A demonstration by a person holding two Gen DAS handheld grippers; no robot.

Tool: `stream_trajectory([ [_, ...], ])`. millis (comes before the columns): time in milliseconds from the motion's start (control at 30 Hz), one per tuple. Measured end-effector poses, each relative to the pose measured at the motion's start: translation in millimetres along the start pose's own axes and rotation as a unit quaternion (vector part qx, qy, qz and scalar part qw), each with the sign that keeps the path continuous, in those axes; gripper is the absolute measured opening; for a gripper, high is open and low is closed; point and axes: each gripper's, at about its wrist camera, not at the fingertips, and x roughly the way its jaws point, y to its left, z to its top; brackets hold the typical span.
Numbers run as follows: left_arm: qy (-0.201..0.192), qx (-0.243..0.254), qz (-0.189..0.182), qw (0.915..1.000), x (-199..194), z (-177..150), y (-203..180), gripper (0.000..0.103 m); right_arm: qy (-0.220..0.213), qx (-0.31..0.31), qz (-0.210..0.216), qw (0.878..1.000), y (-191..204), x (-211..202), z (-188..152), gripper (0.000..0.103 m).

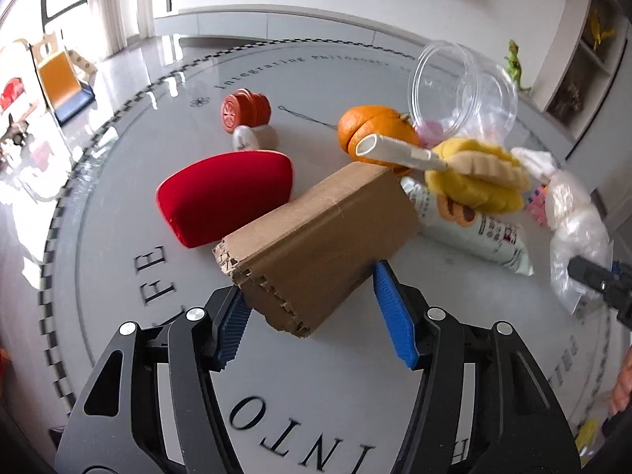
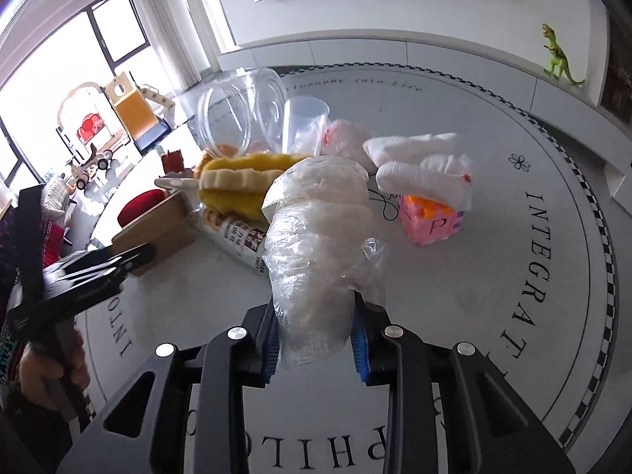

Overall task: Collect trash
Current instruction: 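Grasp the brown cardboard tube with the left tool while the right tool grasps the plastic-bagged bundle, then carry both held items to the black trash bag and open both tools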

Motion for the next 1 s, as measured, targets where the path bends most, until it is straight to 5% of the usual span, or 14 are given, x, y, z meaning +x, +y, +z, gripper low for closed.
stream_trajectory([
  [200, -0.024, -0.016, -0.053, 0.9982, -26.4, -12.5, 8.3, 0.014, -0.013, -0.011, 0.003, 1.0, 10.9, -11.5, -4.5, 0.031],
  [367, -0.043, -0.011, -0.062, 0.9971, -51.4, -32.8, 7.7, 0.004, -0.028, -0.027, 0.012, 0.999, 26.1, -28.9, -11.5, 0.031],
  [833, -0.08, -0.028, -0.055, 0.9949, -111.4, -77.5, 29.9, 0.004, -0.042, -0.081, 0.049, 0.995, 94.2, -47.6, -25.1, 0.031],
  [967, -0.076, -0.051, -0.016, 0.9957, -109.3, -75.9, 44.7, 0.005, -0.047, -0.086, 0.052, 0.994, 101.3, -50.2, -26.4, 0.031],
  [1000, -0.072, -0.048, -0.009, 0.9962, -107.4, -73.7, 47.0, 0.019, -0.047, -0.086, 0.052, 0.994, 100.9, -49.7, -26.3, 0.031],
])
